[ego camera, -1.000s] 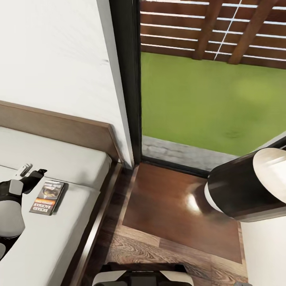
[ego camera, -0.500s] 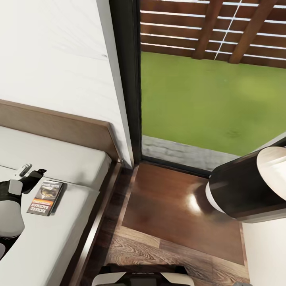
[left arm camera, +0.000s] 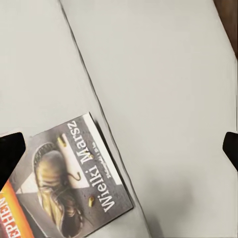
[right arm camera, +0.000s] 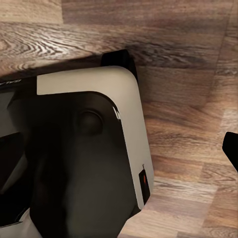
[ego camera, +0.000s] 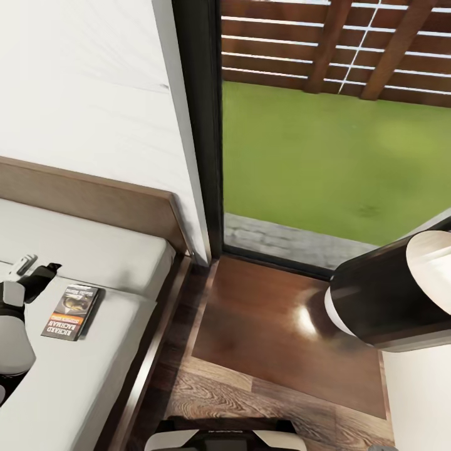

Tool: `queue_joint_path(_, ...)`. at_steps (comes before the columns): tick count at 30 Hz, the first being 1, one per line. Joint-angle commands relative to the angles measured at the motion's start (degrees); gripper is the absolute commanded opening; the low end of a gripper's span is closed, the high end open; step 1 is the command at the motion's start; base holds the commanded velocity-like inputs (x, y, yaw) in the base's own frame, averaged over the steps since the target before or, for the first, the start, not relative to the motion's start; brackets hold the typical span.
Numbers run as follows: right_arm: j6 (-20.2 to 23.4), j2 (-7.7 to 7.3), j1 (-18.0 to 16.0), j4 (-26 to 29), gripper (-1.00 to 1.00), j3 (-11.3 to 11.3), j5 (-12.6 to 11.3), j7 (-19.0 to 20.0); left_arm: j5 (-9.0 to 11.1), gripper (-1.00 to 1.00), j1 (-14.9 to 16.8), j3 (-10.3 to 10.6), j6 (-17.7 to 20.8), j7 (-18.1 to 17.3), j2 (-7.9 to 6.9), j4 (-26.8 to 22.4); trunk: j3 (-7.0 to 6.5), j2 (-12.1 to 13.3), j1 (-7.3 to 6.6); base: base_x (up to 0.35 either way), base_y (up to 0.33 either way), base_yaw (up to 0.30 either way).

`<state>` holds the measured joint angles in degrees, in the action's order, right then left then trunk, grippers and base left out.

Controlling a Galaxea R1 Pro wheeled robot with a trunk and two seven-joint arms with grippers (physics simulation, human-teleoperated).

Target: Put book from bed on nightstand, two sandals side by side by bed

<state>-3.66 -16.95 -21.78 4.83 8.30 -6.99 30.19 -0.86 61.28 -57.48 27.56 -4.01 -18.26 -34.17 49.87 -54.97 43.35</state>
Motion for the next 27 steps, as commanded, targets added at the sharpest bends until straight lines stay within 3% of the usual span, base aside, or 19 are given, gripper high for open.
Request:
queue_joint_path(1, -0.03, -0.02, -0.02, -0.09, 1.0, 0.13, -0.39, 0.31, -0.11, 1.0, 0.06, -0.31, 0.35, -0.32, -0.05, -0.99, 0.04, -0.03, 0.01, 0.0, 0.0, 0.0)
queue_joint_path(8, -0.03, -0.02, -0.02, -0.09, 1.0, 0.13, -0.39, 0.3, -0.11, 1.0, 0.06, -0.21, 0.38, -0.3, -0.17, -2.4, 0.04, -0.03, 0.01, 0.0, 0.0, 0.0)
queue_joint_path(27, -0.03, -0.02, -0.03, -0.09, 1.0, 0.14, -0.39, 0.31, -0.11, 1.0, 0.06, -0.27, 0.33, -0.3, 0.06, -2.19, 3.45, -7.65, 4.18, 0.0, 0.0, 0.0)
